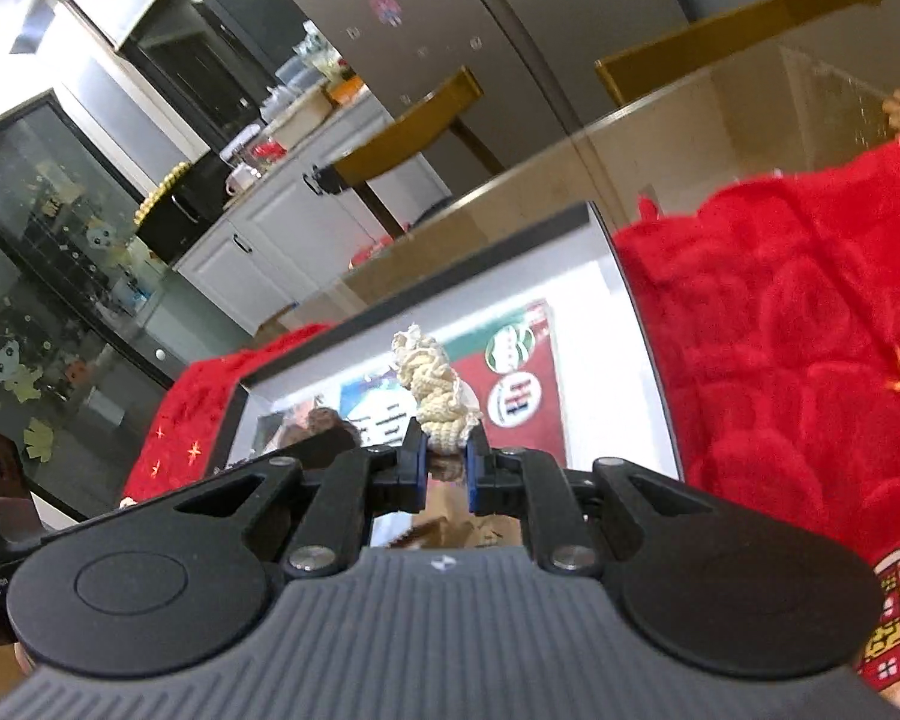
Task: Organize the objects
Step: 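Lift both held scrunchies and carry them over the open box, then lower both scrunchies into the box and open both tools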
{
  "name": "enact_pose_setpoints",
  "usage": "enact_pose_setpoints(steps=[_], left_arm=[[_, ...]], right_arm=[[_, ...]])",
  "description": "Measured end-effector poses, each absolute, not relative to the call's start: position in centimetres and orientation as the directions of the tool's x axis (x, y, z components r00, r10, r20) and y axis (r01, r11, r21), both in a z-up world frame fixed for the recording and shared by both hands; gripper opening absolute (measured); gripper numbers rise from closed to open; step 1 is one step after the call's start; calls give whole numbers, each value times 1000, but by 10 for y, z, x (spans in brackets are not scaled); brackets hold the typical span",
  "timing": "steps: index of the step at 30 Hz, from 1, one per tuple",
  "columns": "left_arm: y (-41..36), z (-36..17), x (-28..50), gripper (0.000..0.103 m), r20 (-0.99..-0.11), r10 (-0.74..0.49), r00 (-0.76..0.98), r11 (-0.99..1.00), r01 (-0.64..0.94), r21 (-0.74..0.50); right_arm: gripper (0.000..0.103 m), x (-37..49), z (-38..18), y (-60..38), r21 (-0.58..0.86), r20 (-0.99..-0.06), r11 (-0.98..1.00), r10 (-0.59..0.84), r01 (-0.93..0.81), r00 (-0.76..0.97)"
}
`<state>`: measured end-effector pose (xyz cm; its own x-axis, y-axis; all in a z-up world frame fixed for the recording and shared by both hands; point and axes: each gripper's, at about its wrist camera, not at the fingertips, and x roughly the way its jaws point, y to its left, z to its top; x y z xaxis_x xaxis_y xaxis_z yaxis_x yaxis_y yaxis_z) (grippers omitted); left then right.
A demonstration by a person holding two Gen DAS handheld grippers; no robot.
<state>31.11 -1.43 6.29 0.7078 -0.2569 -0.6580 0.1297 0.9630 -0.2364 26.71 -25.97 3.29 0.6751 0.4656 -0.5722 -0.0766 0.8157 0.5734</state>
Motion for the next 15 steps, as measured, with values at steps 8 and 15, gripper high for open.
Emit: enact_pose_setpoints(steps=[8, 15], left_arm=[[-23, 47, 312, 52, -681, -257, 686, 965, 148, -216], [-25, 44, 305, 52, -691, -268, 671, 962, 143, -235]], right_arm=[[14, 271, 25, -259, 570, -602, 819, 465, -58, 649], [14, 274, 22, -257, 573, -624, 818, 472, -45, 623]])
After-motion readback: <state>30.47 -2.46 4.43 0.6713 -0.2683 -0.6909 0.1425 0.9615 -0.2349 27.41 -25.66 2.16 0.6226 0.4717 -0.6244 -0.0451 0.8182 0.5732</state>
